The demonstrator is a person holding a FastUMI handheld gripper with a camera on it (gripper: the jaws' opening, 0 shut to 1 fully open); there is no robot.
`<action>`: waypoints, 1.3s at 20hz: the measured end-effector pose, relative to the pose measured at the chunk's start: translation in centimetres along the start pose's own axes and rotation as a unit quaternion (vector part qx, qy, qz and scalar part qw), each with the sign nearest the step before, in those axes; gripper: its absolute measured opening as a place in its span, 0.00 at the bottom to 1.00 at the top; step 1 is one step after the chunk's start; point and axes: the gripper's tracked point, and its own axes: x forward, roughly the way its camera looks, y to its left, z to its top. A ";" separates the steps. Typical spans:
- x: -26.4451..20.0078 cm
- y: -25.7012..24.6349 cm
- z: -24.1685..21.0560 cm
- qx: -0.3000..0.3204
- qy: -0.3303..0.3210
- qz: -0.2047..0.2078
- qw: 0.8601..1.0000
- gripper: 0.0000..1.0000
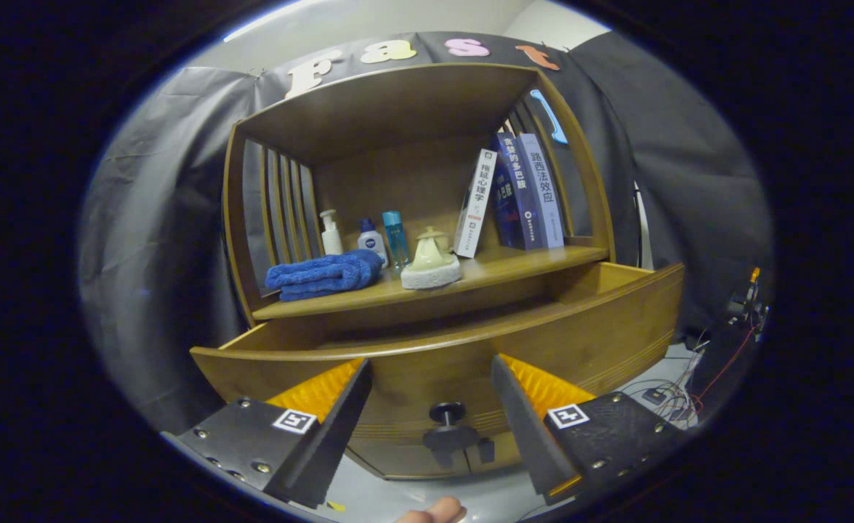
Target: Pull open the drawer, take out the items inside it, and place them on the countertop above the cabinet.
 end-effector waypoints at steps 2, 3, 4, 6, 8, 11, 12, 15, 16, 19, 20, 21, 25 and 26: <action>0.5 -0.1 0.1 0.009 -0.001 0.003 1.000 1.00; 0.8 -0.1 0.2 0.011 -0.003 0.004 1.000 1.00; 1.3 0.0 0.1 0.012 -0.001 0.004 1.000 1.00; 2.4 0.2 0.1 0.009 0.002 -0.002 1.000 1.00; 3.5 0.4 0.2 0.011 0.004 -0.005 1.000 1.00; 5.0 0.3 0.2 0.012 0.005 -0.001 1.000 1.00; 5.5 0.3 0.1 0.012 0.007 -0.001 1.000 1.00; 7.2 0.4 0.3 0.010 0.010 -0.002 1.000 1.00; 7.7 0.4 0.3 0.011 0.009 -0.003 1.000 1.00; 9.1 0.5 0.5 0.014 0.005 -0.002 1.000 1.00; 9.5 0.5 0.5 0.014 0.005 -0.002 1.000 1.00; 9.9 0.6 0.6 0.015 0.005 -0.001 1.000 1.00; 11.4 0.6 0.7 0.014 0.010 -0.001 1.000 1.00; 11.7 0.7 0.7 0.014 0.010 -0.001 1.000 1.00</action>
